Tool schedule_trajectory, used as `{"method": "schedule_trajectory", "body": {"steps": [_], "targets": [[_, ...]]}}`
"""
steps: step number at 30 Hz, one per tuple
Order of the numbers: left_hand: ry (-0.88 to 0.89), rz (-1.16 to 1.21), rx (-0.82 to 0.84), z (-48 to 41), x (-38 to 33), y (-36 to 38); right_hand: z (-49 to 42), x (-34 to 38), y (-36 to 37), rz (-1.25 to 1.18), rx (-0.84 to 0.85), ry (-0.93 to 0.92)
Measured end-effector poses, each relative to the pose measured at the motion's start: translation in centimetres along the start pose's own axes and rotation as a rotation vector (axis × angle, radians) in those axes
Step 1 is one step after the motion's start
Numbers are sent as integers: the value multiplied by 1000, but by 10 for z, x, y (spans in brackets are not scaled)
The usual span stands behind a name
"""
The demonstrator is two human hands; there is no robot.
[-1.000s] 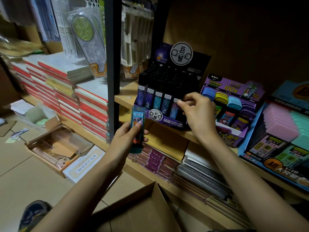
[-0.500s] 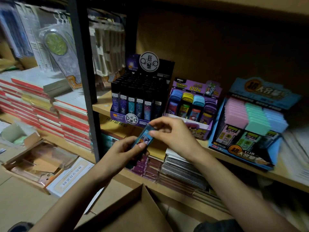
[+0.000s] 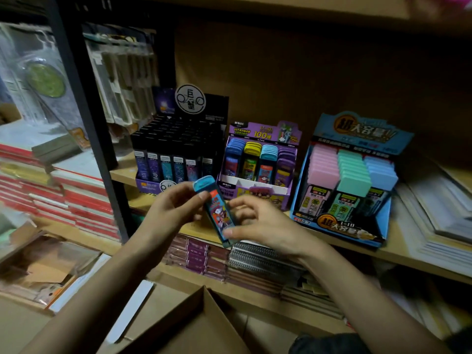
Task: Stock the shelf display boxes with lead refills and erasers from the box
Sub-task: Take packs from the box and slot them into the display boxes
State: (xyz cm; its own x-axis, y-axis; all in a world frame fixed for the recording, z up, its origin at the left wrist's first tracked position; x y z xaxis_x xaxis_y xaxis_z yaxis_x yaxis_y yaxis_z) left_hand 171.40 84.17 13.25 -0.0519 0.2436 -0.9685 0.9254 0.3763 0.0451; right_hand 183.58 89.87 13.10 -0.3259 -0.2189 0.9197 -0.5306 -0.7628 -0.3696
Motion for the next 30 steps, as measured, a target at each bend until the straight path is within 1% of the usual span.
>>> {"method": "schedule_trajectory", "body": {"steps": [2, 4, 7, 9, 11, 13, 15, 17, 19, 22, 28, 30], "targets": [[69, -141, 68, -7, -12, 16, 2, 17, -21, -33, -135, -110], [109, -181, 114, -12, -21, 30, 6, 31, -36, -66, -203, -199], [143, -209, 157, -17, -29, 43, 8, 40, -45, -13, -231, -239], [159, -241, 130, -20, -30, 43, 10, 43, -62, 8, -299, -234], [180, -337, 73, -23, -29, 34, 18, 48, -96, -40, -454, -254], [245, -556, 25, -25, -28, 26, 31, 52, -131, -93, -625, -291], [284, -702, 31, -26, -21, 24, 41, 51, -151, -78, -760, -306], [291, -754, 51, -27, -11, 25, 41, 47, -156, -21, -840, -298], [327, -803, 55, -28, -7, 29, 33, 45, -149, 59, -863, -300], [371, -858, 93, -31, -3, 38, 16, 38, -135, 177, -845, -274], [361, -938, 168, -34, 8, 52, 1, 30, -132, 385, -875, -206], [361, -951, 174, -35, 10, 52, 0, 34, -126, 495, -891, -227]]}}
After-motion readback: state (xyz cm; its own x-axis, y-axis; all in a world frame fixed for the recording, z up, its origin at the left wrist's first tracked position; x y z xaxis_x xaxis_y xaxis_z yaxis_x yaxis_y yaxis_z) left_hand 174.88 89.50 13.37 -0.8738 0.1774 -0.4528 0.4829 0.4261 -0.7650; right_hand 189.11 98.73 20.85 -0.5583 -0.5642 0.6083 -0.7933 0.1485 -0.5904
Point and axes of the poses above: each hand's wrist, its own z-axis away from the middle knuckle, its own y-axis out of the palm, x = y × z, the point moved 10 cm from there along -z, towards the middle knuckle, and after that the axes turned 4 degrees about y, right-handed, at the moved point
